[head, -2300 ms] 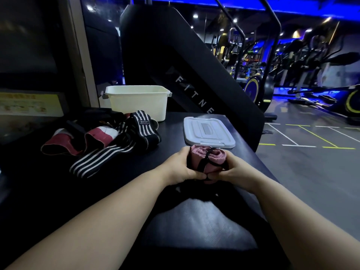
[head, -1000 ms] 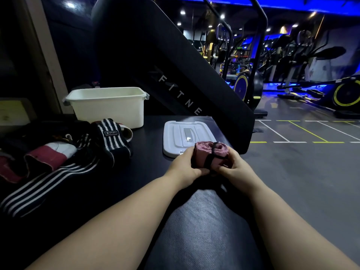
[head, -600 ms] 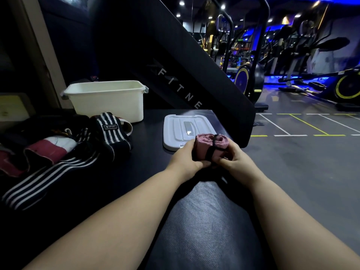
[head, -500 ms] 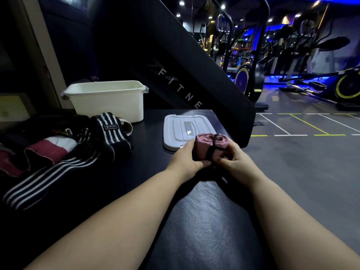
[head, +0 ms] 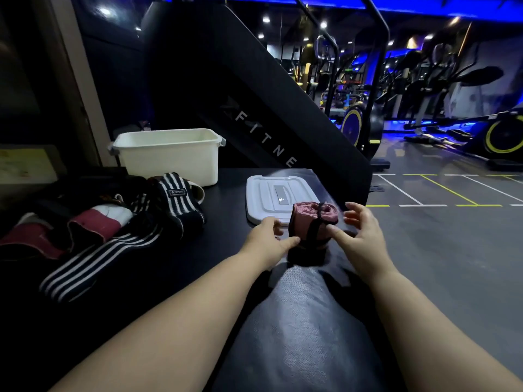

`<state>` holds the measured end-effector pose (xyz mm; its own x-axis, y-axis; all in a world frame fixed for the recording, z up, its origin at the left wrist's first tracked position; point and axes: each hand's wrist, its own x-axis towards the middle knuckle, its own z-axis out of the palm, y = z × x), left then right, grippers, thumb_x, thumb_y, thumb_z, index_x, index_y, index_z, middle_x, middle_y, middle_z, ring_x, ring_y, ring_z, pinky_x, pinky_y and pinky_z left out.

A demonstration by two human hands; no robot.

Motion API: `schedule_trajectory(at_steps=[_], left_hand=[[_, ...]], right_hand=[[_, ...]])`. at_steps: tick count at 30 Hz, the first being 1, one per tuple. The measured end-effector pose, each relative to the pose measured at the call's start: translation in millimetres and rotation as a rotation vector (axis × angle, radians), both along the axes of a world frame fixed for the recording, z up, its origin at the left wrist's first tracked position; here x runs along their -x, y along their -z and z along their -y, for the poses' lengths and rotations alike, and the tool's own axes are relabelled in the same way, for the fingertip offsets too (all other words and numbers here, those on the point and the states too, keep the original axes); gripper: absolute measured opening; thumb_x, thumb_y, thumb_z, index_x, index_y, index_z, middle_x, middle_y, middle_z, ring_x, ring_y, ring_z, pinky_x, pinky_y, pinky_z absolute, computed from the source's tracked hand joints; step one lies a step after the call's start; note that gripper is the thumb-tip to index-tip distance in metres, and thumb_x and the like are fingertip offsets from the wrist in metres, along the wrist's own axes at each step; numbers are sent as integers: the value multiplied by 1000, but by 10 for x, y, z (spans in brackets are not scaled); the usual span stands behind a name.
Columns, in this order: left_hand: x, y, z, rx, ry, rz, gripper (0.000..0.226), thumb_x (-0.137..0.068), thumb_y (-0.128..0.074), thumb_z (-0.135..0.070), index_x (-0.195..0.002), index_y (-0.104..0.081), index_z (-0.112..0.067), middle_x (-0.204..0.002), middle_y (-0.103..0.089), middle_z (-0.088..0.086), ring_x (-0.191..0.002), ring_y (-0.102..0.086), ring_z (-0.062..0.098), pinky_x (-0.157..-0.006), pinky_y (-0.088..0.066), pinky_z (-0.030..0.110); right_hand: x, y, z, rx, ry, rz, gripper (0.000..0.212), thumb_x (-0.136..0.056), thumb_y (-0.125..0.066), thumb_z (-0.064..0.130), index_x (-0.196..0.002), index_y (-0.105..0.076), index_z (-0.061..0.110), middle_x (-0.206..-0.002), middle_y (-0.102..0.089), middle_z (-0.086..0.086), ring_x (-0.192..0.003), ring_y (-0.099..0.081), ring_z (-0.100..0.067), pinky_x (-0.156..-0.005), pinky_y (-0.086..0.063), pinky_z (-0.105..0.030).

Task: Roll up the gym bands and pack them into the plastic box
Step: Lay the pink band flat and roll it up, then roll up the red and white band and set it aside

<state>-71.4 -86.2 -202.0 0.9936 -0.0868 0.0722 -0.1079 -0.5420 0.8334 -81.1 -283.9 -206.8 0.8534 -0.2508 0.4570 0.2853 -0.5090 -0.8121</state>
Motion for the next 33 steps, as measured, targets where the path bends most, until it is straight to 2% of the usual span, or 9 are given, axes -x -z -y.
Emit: schedule_trajectory(at_steps=[4, 7, 10, 14, 19, 24, 28, 30, 33], left_hand=[[182, -42, -311, -105, -16, -6, 39, -89, -66, -40, -117, -53, -16, -114, -61, -2, -100, -55, 12, -84, -39, 22], [314, -44, -604, -164, -53, 11, 32, -91, -64, -41, -111, -55, -18, -107, -59, -4, -96, -53, 12, -81, -37, 22], [452, -61, -937, -195, -97, 27, 28, -92, -62, -40, -107, -56, -18, -103, -59, -4, -93, -53, 14, -78, -37, 22], [639, -88, -1396, -246, -146, 43, 26, -95, -57, -39, -109, -56, -17, -96, -56, -5, -90, -54, 16, -77, -40, 25], [855, -137, -1912, -294, -218, 162, 21, -94, -58, -38, -107, -55, -21, -94, -61, -8, -92, -59, 16, -82, -48, 32], [879, -152, -2279, -316, -364, 454, 19, -90, -63, -30, -102, -62, -16, -93, -64, -4, -94, -58, 19, -83, -47, 36], [770, -74, -2467, -342, -432, 475, 24, -92, -60, -33, -112, -59, -19, -105, -61, -8, -108, -47, 16, -89, -37, 24], [713, -38, -2503, -363, -454, 483, 25, -91, -62, -31, -113, -60, -18, -110, -63, -4, -110, -48, 19, -92, -38, 28], [679, 3, -2535, -354, -504, 565, 21, -83, -72, -17, -102, -65, -11, -102, -64, 6, -100, -56, 31, -88, -43, 38]], right_hand=[[139, -146, -246, 43, 98, 151, 23, -80, -76, 17, -93, -57, 21, -90, -58, -1, -78, -56, -18, -73, -46, -29], [249, -236, -569, 79, -14, 80, 15, -82, -74, 19, -79, -60, 22, -73, -61, 5, -67, -55, -7, -67, -42, -24], [347, -260, -1004, 96, -109, 12, 21, -84, -73, 21, -70, -58, 25, -64, -58, 11, -58, -53, 3, -61, -39, -14], [379, -228, -1576, 174, -222, -115, 18, -85, -72, 29, -73, -60, 25, -65, -60, 9, -61, -53, -3, -62, -41, -20], [370, -214, -2198, 214, -304, -168, 15, -87, -70, 32, -78, -61, 24, -67, -59, 12, -63, -53, -2, -56, -36, -6], [294, -130, -2649, 202, -300, -183, 17, -86, -70, 33, -74, -58, 28, -71, -61, 11, -71, -56, -7, -67, -39, -20], [212, -125, -2830, 250, -270, -194, 21, -86, -67, 36, -70, -54, 31, -72, -59, 11, -70, -55, -4, -66, -39, -23], [179, -150, -2876, 299, -278, -197, 19, -86, -66, 38, -73, -55, 31, -75, -60, 12, -75, -57, -7, -66, -39, -24], [167, -213, -2971, 327, -315, -164, 10, -87, -67, 37, -82, -61, 30, -79, -59, 14, -79, -57, -7, -69, -38, -22]])
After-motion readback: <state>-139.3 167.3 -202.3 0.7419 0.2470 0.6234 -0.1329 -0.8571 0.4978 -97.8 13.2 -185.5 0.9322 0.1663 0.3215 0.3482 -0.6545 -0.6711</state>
